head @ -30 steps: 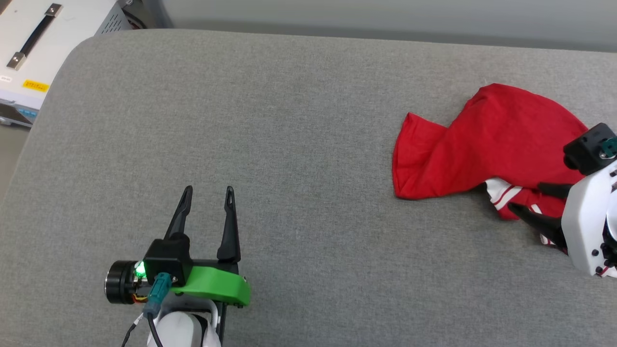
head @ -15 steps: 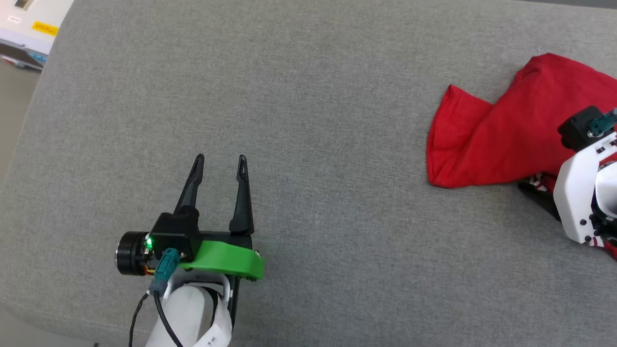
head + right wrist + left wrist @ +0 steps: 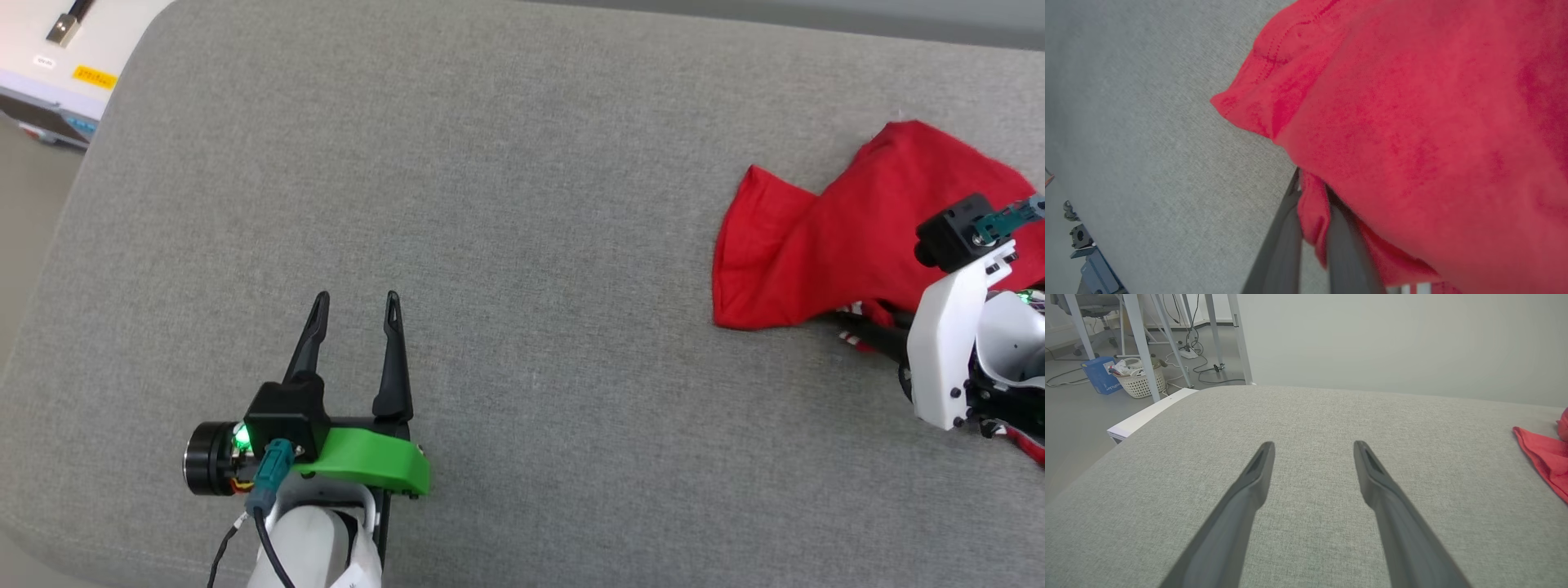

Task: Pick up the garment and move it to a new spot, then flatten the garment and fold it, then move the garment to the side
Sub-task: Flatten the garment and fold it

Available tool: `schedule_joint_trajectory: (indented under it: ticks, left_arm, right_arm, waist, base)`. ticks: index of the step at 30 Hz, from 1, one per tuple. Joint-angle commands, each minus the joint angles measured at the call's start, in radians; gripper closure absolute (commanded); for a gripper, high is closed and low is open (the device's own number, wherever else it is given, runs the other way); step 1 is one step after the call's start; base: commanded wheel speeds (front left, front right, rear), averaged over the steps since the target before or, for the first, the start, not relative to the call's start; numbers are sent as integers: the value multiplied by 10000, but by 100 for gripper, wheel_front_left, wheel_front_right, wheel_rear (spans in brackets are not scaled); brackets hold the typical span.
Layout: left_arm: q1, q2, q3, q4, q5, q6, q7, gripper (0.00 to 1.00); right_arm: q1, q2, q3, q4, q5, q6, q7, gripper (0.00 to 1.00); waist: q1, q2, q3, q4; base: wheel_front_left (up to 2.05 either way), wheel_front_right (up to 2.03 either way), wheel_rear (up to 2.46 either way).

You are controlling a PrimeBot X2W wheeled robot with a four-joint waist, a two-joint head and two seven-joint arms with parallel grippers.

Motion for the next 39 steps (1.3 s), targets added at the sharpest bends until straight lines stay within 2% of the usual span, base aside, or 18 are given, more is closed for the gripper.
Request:
schedule_joint_trajectory:
  ticks: [1,6,10,14,18,22,26,30,33,36,39]
  left_arm:
    - [158,-20,59,27,157,-64,-57,0]
    - [355,-20,133,45,233,-178,-57,0]
    - [420,-20,98,35,219,-224,-57,0]
    - [441,-20,94,4,188,-209,-57,0]
    - [383,-20,61,-18,106,-164,-57,0]
    - [296,-20,44,-49,28,-76,-57,0]
    - [203,-20,82,-94,-81,17,-57,0]
    - [113,-20,48,-108,-157,52,-57,0]
    - [74,-20,29,-138,-192,110,-57,0]
    - [79,-20,70,-150,-203,154,-57,0]
    - [98,-20,129,-117,-193,169,-57,0]
  right_arm:
    - [137,-109,-28,-473,432,48,-11,100]
    - [-12,-521,-464,-1980,1282,48,-72,100]
    - [-254,-429,-915,-2733,1918,48,-167,100]
    - [-768,39,-1021,-2897,1910,48,-272,100]
    - [-1354,917,-676,-2690,1723,48,-319,100]
    - [-1787,1880,133,-2263,1235,48,-416,100]
    - [-1799,2622,1517,-1556,708,48,-275,100]
    - [-1372,2665,3254,-799,550,48,361,100]
    - [-1048,2373,4338,-482,507,48,793,100]
    - [-661,2188,4700,-462,628,48,999,100]
    - [-441,2213,4805,-482,641,48,702,100]
  waist:
    - [0,0,-783,-519]
    - [0,0,-1146,-596]
    - [0,0,-1233,-460]
    - [0,0,-1162,-256]
    - [0,0,-986,-4]
    - [0,0,-710,229]
    - [0,0,-460,391]
    - [0,0,-309,556]
    - [0,0,-256,623]
    - [0,0,-264,579]
    - [0,0,-343,404]
  base:
    - [0,0,0]
    - [0,0,0]
    - [0,0,0]
    - [0,0,0]
    - [0,0,0]
    - [0,0,0]
    - [0,0,0]
    - [0,0,0]
    - [0,0,0]
    - [0,0,0]
    - [0,0,0]
